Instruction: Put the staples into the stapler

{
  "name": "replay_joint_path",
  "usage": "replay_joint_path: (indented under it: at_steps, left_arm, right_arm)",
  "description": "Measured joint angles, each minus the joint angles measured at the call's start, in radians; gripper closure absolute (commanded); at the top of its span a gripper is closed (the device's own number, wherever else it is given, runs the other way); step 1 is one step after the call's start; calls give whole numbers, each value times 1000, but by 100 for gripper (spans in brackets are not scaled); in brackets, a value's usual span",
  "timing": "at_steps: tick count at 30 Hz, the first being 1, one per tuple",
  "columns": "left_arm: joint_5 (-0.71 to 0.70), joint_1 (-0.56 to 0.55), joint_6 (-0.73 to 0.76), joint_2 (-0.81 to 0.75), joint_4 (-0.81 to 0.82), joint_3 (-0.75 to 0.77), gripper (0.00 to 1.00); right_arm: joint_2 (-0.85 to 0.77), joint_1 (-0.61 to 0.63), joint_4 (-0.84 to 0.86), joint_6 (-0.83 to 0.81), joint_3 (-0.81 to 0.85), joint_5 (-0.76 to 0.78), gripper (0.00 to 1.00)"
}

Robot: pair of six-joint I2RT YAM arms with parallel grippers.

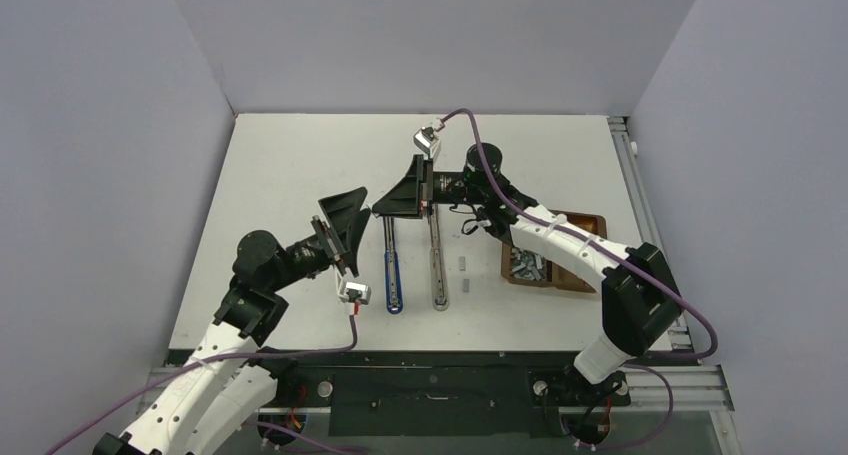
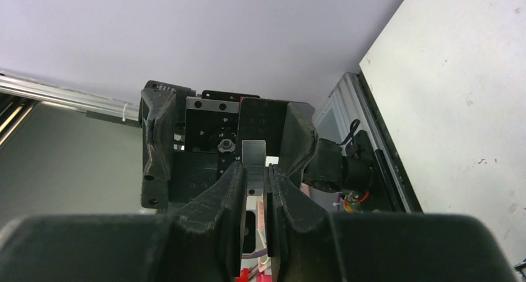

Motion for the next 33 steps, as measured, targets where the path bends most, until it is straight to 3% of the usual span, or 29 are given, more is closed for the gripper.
replay_joint_path:
  at_steps: [7,20,33]
  left_arm:
    - [0,0,53,1,1,0,40]
    - [1,-1,67,3,-4,1,50]
    - [-22,-1,65,8,-24,6,77]
  right_arm:
    - [2,1,39,40,-11,-17,88]
    - [58,13,104,86,-11,-20,88]
    - [68,25,181,132,-11,-24,88]
